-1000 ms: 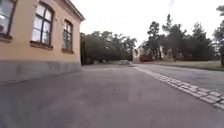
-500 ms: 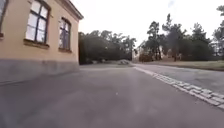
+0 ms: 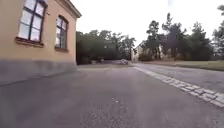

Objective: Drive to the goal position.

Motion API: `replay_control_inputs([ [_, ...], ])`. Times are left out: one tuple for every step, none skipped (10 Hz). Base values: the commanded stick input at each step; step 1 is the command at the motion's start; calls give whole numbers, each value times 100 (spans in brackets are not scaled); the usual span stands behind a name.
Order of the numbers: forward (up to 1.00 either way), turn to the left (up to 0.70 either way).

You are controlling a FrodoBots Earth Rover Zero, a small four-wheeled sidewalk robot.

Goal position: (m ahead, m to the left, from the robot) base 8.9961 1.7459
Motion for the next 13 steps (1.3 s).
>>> replay_control_inputs([
  [70, 0],
  [70, 0],
  [70, 0],
  [70, 0],
  [70, 0],
  [70, 0],
  [70, 0],
  [70, 0],
  [70, 0],
  [70, 0],
  [70, 0],
  [70, 0],
  [70, 0],
])
